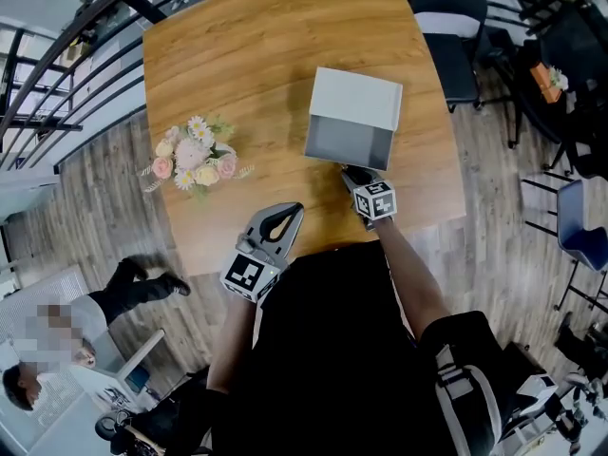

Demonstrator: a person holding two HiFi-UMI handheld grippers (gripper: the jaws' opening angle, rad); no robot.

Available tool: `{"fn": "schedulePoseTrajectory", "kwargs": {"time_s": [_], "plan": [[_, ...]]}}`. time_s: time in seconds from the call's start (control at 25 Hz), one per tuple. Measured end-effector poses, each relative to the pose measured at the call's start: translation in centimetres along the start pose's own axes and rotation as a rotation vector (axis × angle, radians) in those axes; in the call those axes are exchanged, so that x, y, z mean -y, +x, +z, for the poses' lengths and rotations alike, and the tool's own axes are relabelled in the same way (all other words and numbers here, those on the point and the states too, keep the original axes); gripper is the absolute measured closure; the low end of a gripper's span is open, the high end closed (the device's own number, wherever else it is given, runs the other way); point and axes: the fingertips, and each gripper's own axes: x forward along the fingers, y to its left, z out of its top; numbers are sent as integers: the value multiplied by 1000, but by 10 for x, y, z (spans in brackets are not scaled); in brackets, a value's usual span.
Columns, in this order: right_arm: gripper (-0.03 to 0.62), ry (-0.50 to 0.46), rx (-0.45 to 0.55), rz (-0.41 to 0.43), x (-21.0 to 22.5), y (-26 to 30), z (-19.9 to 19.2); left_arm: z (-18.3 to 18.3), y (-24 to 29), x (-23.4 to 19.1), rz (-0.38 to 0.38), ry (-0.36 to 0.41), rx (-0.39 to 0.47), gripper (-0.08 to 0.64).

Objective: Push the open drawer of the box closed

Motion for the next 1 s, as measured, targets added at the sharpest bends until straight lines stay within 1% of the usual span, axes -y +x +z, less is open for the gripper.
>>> {"fn": "schedulePoseTrajectory", "kwargs": {"time_s": [0.12, 0.28, 0.44, 0.56, 0.68, 0.84, 1.0], "plan": [[500, 18, -15, -1, 0, 2, -2, 5, 2, 2, -3, 11, 30, 537], [509, 50, -26, -26, 1, 4, -1, 3, 0, 5, -9, 23, -9, 537], [518, 96, -20, -23, 2, 3, 1, 1, 0, 8, -1, 13, 1, 537], [520, 108, -13, -17, 2, 1, 2, 4, 0, 9, 3, 5, 24, 537], [520, 119, -3, -15, -1, -2, 4, 3, -1, 11, -3, 9, 4, 537], [520, 137, 21, -4, -2, -7, 12, 11, 3, 12, -8, 17, 17, 537], [520, 133, 22, -1, -2, -7, 15, 7, 5, 14, -8, 10, 9, 537]]}}
